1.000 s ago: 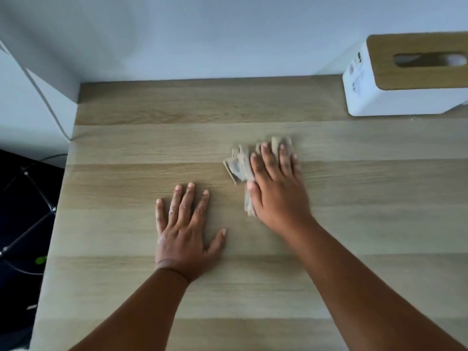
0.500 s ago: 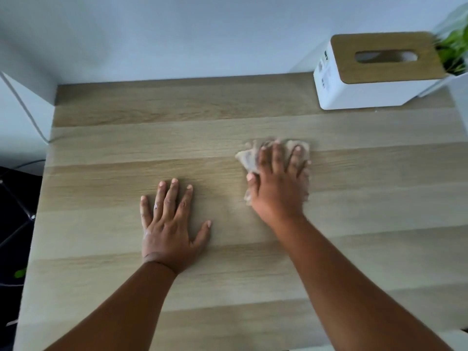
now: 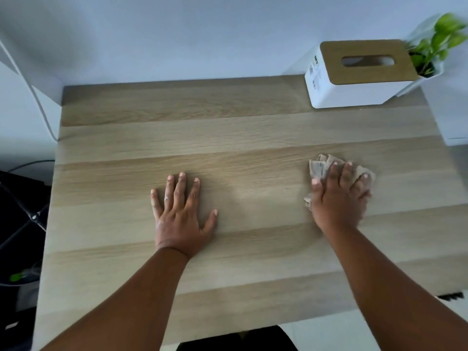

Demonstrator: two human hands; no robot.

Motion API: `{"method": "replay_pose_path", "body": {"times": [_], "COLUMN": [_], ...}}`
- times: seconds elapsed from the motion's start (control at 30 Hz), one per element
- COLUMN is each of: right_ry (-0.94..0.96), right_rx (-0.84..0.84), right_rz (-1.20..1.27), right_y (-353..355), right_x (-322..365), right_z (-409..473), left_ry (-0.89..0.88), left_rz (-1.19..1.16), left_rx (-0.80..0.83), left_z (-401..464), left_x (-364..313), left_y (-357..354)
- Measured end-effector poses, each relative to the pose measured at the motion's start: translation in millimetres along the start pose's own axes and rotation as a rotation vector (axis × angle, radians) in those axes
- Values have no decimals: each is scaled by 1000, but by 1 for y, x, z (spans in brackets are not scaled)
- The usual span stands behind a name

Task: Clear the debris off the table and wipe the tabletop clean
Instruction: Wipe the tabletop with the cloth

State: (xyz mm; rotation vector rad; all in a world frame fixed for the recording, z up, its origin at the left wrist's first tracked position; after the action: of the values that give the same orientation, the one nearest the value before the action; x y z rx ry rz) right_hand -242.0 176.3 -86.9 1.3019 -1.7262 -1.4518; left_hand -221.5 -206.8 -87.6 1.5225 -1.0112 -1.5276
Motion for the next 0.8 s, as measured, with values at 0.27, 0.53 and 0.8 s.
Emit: {"method": "replay_pose_path", "body": {"times": [0.27,0.53,0.8], "right_ry": [423,490,247], "right_rx": [-148,-114,-12], "right_rz": [-31,-98,-116], "right_y": [-24,-45,-20], "right_x": [90,-36,-51], "right_z": [-131,-151,-31], "left_ry": [28,43,16], "left_rz": [-14,-28,-57], "left_rx": [63,98,19], "left_z": [-1,-2,-8], "left_x": [-2,-7,-12], "left_y": [3,8,14]}}
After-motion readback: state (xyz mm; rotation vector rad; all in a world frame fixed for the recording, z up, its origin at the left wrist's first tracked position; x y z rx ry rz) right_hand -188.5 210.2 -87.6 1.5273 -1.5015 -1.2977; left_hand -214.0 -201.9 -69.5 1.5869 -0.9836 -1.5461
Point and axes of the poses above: each hand's wrist, its own z-axis towards the middle knuckle, its own y-axis out of the back of the hand, x = y × z, the point moved 9 cm from there along z, towards the middle knuckle, and after that the axes turned 11 degrees about -z, right-handed, at the moved point
